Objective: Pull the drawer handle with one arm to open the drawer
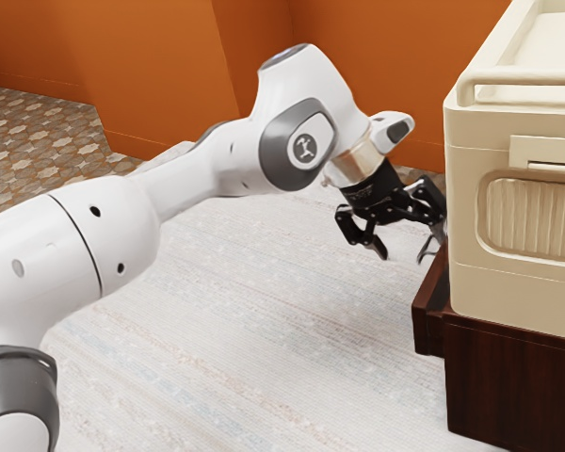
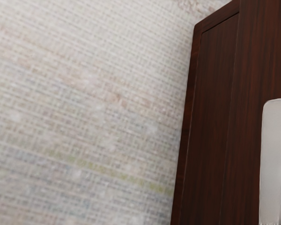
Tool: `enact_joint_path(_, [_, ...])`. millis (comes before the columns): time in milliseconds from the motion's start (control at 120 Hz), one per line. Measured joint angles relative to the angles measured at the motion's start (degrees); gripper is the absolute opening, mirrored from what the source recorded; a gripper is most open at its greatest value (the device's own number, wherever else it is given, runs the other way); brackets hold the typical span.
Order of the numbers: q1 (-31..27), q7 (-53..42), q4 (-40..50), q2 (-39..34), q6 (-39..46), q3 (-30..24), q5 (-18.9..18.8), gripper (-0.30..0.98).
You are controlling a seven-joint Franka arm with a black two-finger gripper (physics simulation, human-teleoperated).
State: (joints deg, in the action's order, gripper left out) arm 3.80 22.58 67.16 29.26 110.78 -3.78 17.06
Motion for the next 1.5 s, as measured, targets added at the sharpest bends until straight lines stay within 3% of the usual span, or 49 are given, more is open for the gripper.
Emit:
enact_joint_path(425, [-0.86,-3.76,-0.08,-0.65,-3.29,2.28,-1.07,0.69])
enact_joint_path(1500, [-2.17,-16.86,-0.06,-2.82,-11.55,11.77,0.34,0.69])
